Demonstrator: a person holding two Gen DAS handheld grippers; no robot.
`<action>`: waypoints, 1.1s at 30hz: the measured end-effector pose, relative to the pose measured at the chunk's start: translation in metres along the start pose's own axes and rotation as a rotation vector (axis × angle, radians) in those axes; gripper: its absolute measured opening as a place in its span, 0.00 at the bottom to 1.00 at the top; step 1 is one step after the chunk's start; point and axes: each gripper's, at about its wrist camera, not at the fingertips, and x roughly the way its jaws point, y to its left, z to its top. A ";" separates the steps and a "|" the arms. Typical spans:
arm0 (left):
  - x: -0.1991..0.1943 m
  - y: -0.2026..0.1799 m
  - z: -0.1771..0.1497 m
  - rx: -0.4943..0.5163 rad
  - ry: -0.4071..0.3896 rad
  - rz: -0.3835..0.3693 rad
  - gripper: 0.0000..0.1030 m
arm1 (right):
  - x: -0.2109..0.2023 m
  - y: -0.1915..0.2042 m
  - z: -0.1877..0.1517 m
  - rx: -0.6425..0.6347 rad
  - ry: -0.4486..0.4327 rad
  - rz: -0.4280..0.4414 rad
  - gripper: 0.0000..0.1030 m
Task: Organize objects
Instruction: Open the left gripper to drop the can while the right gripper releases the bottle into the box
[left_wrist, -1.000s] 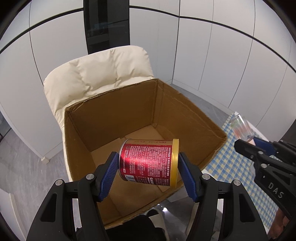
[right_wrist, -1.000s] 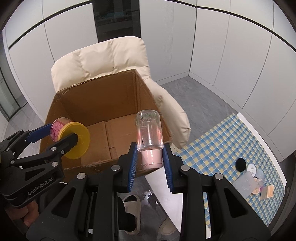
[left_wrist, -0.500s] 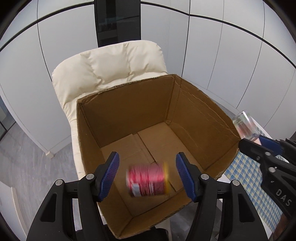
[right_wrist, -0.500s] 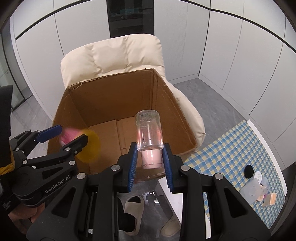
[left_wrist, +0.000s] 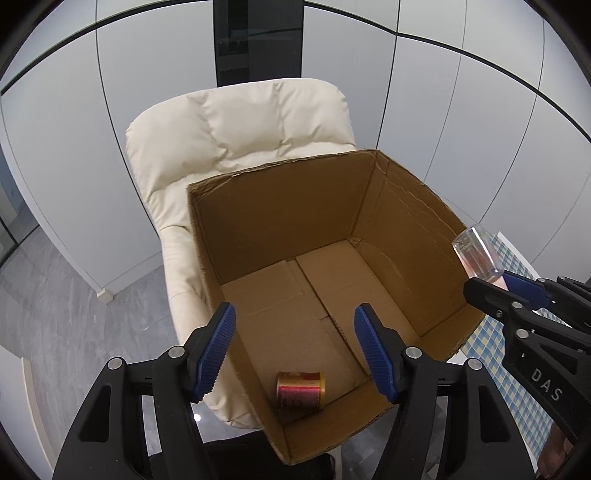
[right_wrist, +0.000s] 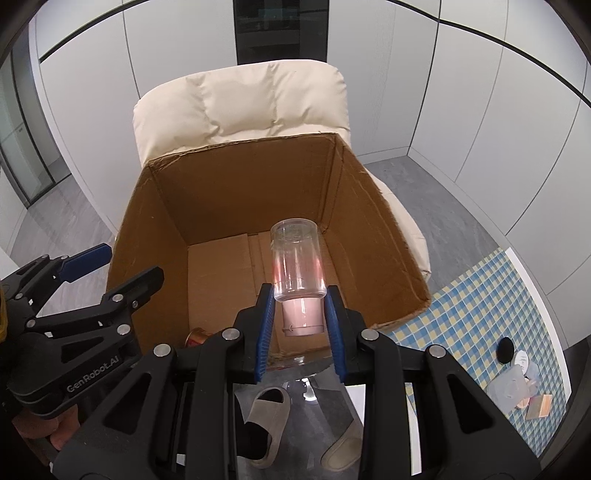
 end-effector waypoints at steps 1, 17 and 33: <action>0.000 0.002 0.000 -0.003 0.002 0.000 0.67 | 0.001 0.003 0.001 -0.005 0.002 0.003 0.28; -0.005 0.026 -0.004 -0.023 -0.005 0.015 0.67 | 0.014 0.028 0.009 -0.046 0.006 0.020 0.29; -0.004 0.025 -0.005 -0.020 -0.022 0.066 0.81 | 0.016 0.010 0.014 0.043 0.003 -0.056 0.93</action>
